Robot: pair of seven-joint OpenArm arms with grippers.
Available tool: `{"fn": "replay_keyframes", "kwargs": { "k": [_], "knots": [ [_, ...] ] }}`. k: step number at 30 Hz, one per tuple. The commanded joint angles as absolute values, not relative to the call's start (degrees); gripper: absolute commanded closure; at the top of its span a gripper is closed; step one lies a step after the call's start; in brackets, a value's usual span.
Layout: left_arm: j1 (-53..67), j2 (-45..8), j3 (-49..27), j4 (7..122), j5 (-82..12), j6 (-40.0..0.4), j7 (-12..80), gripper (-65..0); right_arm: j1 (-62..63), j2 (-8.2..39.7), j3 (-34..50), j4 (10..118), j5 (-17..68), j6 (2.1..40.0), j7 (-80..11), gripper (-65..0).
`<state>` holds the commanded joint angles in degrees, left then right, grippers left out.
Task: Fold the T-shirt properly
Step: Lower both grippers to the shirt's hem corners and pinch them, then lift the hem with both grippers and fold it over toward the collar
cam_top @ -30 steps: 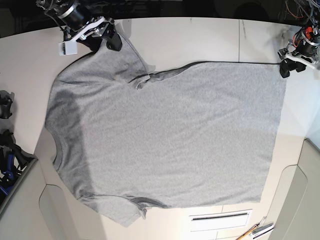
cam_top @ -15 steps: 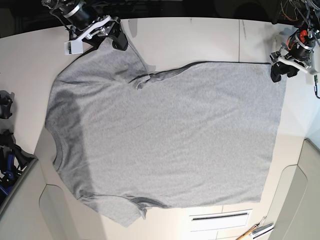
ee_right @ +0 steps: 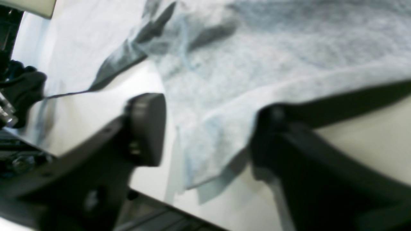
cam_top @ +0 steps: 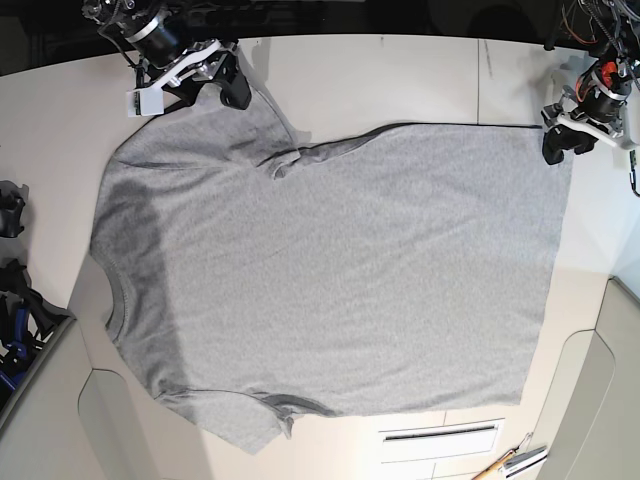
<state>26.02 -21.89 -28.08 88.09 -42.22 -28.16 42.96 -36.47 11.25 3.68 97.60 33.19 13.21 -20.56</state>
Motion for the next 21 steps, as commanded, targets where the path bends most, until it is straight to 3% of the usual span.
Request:
{"fn": "replay_keyframes", "kwargs": {
  "k": [3, 6, 13, 17, 21],
  "knots": [
    [26.0, -21.9, -28.1, 88.1, -43.2, -31.7, 42.7, -14.7, -35.7, 11.2, 3.7, 97.6, 30.4, 13.5, -20.6, -14.3],
    [26.0, -21.9, -28.1, 88.1, -44.4, -34.0, 42.6, 0.0, -34.8, 11.2, 3.7, 97.6, 29.3, 14.9, -20.6, 0.0],
    [26.0, -21.9, -28.6, 89.3, -44.4, -35.6, 41.3, 0.0, -34.8, 11.2, 4.5, 98.3, 29.3, 19.6, -22.9, 0.0],
    [26.1, -21.9, -31.1, 93.4, -44.4, -35.9, 42.6, 0.0, -35.8, 11.5, 9.1, 102.0, 29.6, 22.2, -26.2, 0.0],
    [26.1, -22.0, -33.0, 96.6, -44.4, -35.9, 43.1, 0.0, -37.7, 13.0, 14.2, 106.1, 34.4, 27.4, -26.4, 0.0]
  ]
}}
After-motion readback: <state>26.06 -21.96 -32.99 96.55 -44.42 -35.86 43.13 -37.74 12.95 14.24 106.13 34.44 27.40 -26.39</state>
